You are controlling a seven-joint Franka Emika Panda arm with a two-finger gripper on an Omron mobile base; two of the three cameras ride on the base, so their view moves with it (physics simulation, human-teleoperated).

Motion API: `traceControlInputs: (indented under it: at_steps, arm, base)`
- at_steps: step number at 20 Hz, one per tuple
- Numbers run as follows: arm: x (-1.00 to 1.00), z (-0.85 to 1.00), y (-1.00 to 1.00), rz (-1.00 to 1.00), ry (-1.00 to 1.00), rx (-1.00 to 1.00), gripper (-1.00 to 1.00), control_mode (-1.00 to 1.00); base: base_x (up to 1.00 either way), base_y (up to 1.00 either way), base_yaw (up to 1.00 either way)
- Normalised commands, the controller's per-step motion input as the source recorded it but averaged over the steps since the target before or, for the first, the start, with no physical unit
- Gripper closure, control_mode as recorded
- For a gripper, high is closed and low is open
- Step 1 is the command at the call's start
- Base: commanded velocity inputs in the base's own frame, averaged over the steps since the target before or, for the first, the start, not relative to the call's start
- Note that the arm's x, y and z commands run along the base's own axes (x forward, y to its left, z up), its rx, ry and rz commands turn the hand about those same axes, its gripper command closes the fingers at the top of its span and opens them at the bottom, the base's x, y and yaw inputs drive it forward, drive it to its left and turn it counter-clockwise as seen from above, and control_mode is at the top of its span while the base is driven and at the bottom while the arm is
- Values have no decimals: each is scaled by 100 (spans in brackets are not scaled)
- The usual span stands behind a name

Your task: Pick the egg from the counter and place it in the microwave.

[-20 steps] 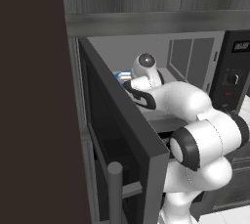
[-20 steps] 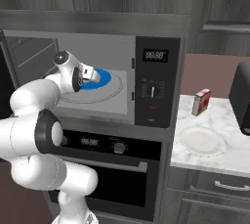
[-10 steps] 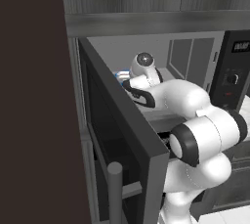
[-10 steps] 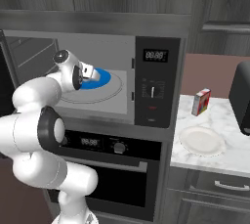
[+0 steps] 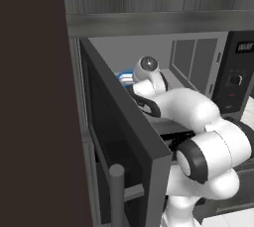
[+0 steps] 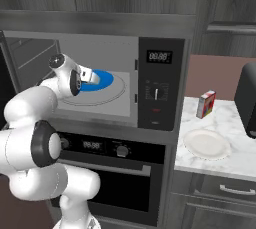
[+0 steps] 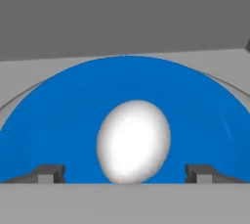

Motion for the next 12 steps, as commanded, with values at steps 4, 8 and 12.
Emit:
traceControlInputs:
  at_steps: [4,8,12]
  arm:
    - [-97,0,0,0,-15,0,-100,-100]
    - [-100,1,-3,0,-12,-1,-100,-100]
    - [-100,33,-18,2,-6,0,-100,-100]
  base:
    - [0,0,0]
    - [0,0,0]
    - [0,0,0]
